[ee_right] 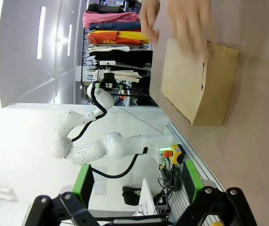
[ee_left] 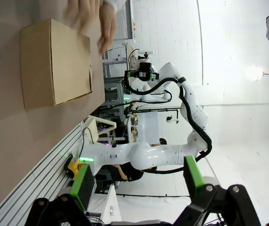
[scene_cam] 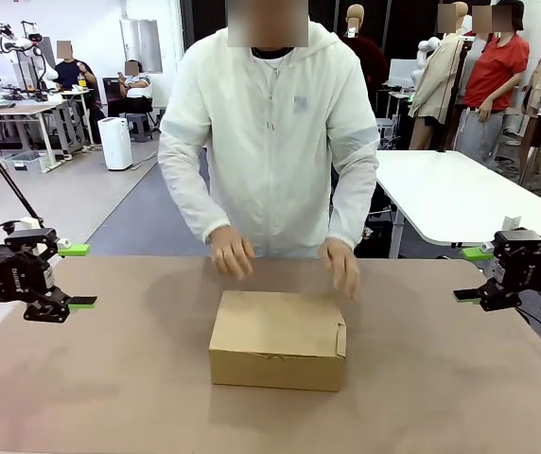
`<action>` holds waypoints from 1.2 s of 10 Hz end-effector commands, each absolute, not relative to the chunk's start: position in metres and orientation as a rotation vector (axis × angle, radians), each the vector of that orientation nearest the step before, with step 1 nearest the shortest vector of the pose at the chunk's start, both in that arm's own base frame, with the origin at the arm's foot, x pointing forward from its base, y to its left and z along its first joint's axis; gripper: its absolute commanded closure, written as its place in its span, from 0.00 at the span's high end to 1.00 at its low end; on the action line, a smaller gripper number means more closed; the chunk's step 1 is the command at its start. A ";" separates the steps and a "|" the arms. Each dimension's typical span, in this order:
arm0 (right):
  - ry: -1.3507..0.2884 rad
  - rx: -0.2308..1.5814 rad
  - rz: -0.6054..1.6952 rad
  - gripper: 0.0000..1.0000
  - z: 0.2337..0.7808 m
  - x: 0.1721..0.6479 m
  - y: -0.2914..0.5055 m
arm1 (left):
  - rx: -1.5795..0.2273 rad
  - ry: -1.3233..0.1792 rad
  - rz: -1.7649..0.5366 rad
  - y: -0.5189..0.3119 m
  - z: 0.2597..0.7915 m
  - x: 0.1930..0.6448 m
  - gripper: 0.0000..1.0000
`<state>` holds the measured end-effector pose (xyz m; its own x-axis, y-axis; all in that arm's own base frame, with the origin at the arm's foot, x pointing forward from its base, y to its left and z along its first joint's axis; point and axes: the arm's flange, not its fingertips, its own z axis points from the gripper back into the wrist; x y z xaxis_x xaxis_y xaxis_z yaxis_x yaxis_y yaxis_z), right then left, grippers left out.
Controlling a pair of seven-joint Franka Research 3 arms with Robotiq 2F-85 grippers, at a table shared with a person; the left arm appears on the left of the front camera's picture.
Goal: Pack the items into the box.
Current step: Close the Mailer Box.
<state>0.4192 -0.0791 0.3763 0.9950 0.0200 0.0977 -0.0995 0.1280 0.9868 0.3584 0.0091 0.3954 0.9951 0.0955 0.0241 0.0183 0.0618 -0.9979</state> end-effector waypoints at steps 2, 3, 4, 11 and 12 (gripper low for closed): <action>-0.062 1.419 0.086 1.00 0.378 0.418 -0.078 | -1.500 -0.102 0.046 0.011 0.395 0.356 1.00; -0.062 1.419 0.086 1.00 0.378 0.418 -0.078 | -1.500 -0.102 0.046 0.011 0.395 0.356 1.00; -0.062 1.419 0.086 1.00 0.378 0.418 -0.078 | -1.500 -0.102 0.046 0.011 0.395 0.356 1.00; -0.062 1.419 0.086 1.00 0.378 0.418 -0.078 | -1.500 -0.102 0.046 0.011 0.395 0.356 1.00; -0.062 1.419 0.086 1.00 0.378 0.418 -0.078 | -1.500 -0.102 0.046 0.011 0.395 0.356 1.00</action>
